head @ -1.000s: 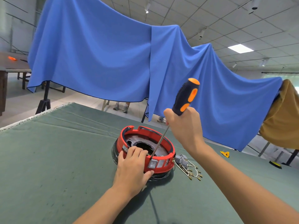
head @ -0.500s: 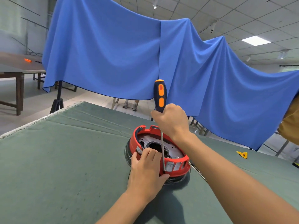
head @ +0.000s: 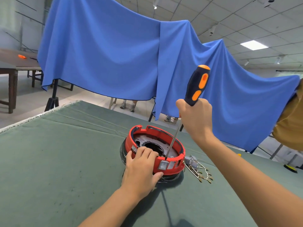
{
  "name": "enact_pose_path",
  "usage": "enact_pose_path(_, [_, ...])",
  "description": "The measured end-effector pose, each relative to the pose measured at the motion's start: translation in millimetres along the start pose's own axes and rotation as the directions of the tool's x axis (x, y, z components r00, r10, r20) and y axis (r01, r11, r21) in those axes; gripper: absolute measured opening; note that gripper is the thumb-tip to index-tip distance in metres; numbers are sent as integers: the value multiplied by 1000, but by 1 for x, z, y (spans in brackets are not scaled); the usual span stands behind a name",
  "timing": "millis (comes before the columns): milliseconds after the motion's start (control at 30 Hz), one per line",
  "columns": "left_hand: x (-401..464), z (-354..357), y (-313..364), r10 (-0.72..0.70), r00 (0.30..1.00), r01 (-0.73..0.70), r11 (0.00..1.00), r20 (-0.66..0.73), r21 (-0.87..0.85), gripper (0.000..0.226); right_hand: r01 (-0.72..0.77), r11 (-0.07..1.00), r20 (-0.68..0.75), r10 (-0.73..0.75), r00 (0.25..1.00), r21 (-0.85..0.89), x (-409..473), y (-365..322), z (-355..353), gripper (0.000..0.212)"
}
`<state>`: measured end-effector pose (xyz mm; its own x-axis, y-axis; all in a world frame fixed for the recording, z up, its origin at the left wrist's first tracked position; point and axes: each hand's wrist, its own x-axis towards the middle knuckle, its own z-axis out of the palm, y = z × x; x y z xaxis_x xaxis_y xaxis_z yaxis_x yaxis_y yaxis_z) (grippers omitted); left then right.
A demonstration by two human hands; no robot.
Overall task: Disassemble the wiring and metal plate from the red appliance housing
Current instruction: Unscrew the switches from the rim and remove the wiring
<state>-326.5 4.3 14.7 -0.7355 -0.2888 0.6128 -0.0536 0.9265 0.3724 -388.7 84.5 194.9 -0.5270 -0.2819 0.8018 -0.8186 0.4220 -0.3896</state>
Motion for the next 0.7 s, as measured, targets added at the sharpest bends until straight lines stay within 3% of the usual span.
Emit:
enact_pose_path(167, [0, -3, 2, -11, 1000, 11, 1000, 20, 21, 51, 31, 999, -66, -28, 997, 40, -10, -3, -7, 32])
enact_pose_path(300, [0, -3, 3, -16, 999, 16, 1000, 28, 4, 50, -46, 995, -73, 53, 996, 90, -15, 1, -5, 29])
enact_pose_path(500, [0, -3, 3, -19, 999, 19, 1000, 36, -2, 50, -88, 993, -60, 93, 994, 78, -18, 3, 1, 44])
enact_pose_path(700, [0, -1, 2, -19, 999, 19, 1000, 27, -7, 50, -83, 993, -74, 89, 993, 87, -15, 0, -1, 37])
